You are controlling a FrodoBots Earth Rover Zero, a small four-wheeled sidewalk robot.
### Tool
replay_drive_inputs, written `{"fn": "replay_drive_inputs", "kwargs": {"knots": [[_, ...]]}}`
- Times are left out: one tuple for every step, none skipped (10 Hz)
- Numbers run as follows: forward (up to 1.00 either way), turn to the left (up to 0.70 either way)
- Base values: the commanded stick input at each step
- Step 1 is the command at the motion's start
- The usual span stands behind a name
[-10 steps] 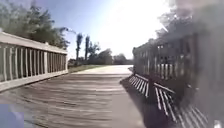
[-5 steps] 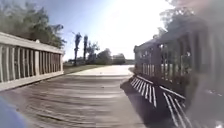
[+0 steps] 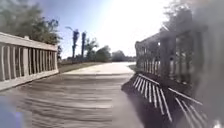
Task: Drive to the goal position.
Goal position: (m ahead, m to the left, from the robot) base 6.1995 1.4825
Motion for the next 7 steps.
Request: {"fn": "replay_drive_inputs", "kwargs": {"knots": [[0.70,0.00],[0.70,0.00],[0.70,0.00],[0.70,0.00],[0.70,0.00],[0.70,0.00],[0.70,0.00]]}}
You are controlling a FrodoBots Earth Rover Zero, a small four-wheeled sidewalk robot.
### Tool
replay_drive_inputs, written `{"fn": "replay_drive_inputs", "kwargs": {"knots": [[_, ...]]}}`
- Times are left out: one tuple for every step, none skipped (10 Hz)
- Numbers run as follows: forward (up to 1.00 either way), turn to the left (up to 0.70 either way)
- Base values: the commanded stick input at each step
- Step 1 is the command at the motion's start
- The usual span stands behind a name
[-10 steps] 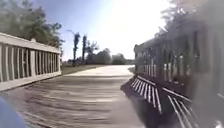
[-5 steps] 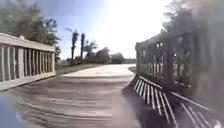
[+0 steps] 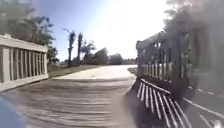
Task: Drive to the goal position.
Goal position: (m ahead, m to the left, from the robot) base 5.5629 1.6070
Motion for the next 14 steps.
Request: {"fn": "replay_drive_inputs", "kwargs": {"knots": [[0.70,0.00],[0.70,0.00],[0.70,0.00],[0.70,0.00],[0.70,0.00],[0.70,0.00],[0.70,0.00],[0.70,0.00],[0.70,0.00],[0.70,0.00],[0.70,0.00],[0.70,0.00],[0.70,0.00],[0.70,0.24]]}}
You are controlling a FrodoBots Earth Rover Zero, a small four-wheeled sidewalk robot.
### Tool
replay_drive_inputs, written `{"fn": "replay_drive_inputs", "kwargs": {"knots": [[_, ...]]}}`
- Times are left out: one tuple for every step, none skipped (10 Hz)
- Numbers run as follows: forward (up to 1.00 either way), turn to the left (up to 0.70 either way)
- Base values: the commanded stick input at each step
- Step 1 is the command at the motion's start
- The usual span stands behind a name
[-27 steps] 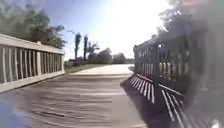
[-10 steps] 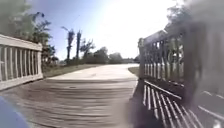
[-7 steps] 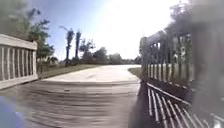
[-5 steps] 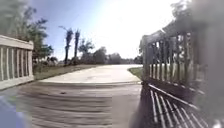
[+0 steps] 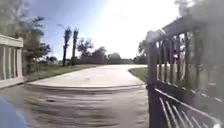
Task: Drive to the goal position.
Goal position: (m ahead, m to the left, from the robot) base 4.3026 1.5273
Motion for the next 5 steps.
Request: {"fn": "replay_drive_inputs", "kwargs": {"knots": [[0.70,0.35],[0.70,0.35],[0.70,0.35],[0.70,0.18],[0.70,0.00]]}}
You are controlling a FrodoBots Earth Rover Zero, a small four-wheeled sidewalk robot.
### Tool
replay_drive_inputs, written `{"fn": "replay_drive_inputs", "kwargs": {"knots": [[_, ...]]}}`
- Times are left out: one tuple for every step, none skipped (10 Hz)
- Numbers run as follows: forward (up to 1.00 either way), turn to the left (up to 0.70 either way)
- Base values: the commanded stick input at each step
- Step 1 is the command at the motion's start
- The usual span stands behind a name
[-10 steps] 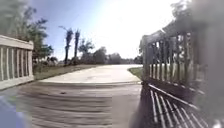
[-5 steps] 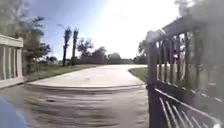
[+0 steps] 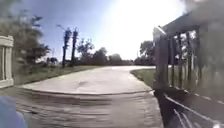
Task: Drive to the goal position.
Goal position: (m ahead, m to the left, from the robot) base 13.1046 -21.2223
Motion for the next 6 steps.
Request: {"fn": "replay_drive_inputs", "kwargs": {"knots": [[0.70,0.00],[0.70,0.00],[0.70,0.00],[0.70,0.00],[0.70,0.00],[0.70,0.00]]}}
